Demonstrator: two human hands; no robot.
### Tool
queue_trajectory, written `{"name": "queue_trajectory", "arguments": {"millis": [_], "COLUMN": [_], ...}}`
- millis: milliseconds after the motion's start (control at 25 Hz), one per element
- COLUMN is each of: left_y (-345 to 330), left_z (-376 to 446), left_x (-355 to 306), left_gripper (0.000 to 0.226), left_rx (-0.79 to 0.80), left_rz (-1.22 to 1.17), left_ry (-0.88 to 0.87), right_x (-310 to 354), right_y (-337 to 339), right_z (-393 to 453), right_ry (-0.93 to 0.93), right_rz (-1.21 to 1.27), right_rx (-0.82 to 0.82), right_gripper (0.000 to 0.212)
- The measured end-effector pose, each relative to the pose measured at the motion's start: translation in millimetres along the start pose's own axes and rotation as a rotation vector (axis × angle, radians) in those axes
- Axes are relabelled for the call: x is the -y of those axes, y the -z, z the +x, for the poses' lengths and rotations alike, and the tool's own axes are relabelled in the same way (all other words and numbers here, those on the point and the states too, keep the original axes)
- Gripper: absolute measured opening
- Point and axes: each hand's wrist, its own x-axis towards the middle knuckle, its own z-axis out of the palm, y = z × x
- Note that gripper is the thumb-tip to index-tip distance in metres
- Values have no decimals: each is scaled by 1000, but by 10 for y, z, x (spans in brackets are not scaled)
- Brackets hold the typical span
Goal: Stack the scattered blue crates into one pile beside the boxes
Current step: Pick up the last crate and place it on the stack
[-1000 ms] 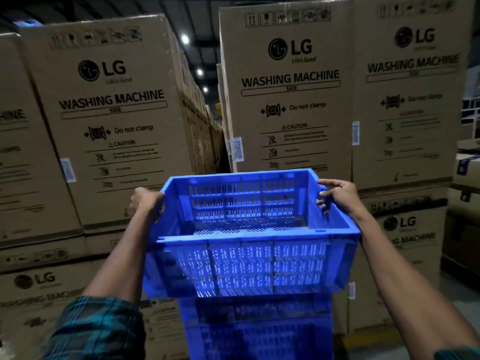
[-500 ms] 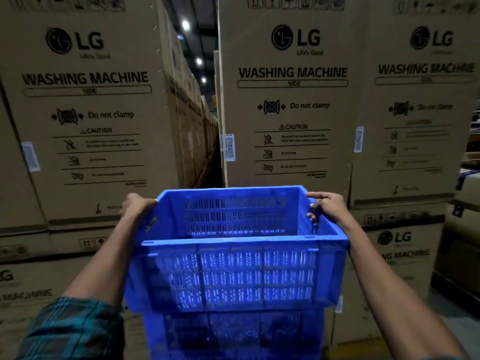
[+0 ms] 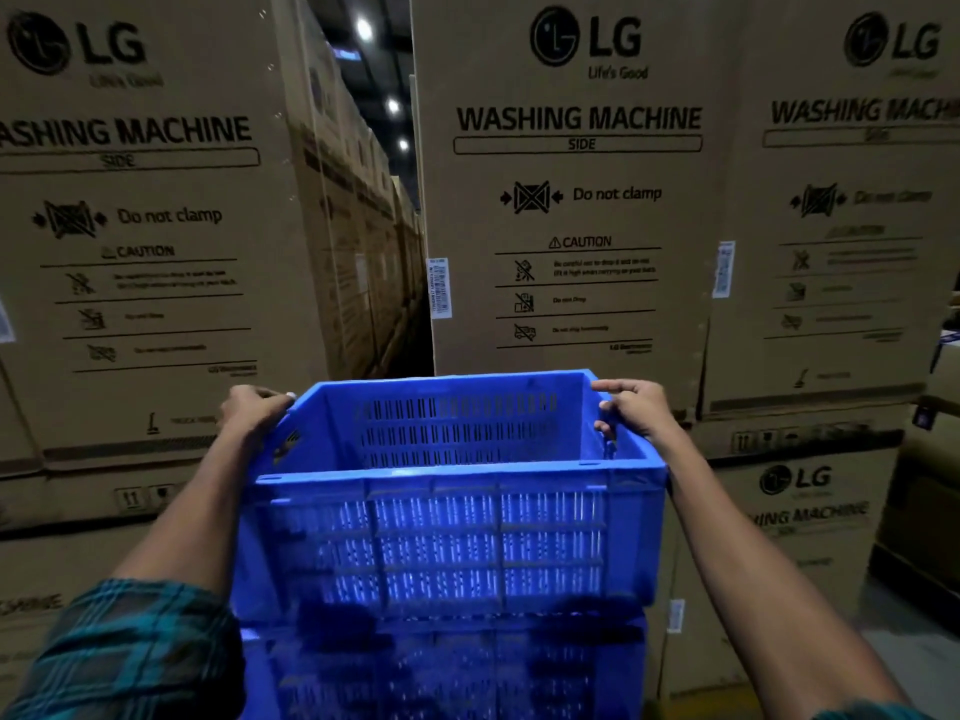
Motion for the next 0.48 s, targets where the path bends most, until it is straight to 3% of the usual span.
{"name": "queue_trajectory", "arguments": {"millis": [240, 480], "left_y": [19, 202], "left_z": [-45, -80], "left_x": [-64, 78], "left_gripper": [22, 14], "left_rx": [111, 207], "left_rz": [76, 27], "left_ry": [-3, 1], "right_x": [9, -31], "right_y": [-47, -43], "right_z": [-1, -72], "right_ry": [-153, -201], "right_rz": [-56, -58], "right_rx": [76, 88], "right_gripper": [21, 27]}}
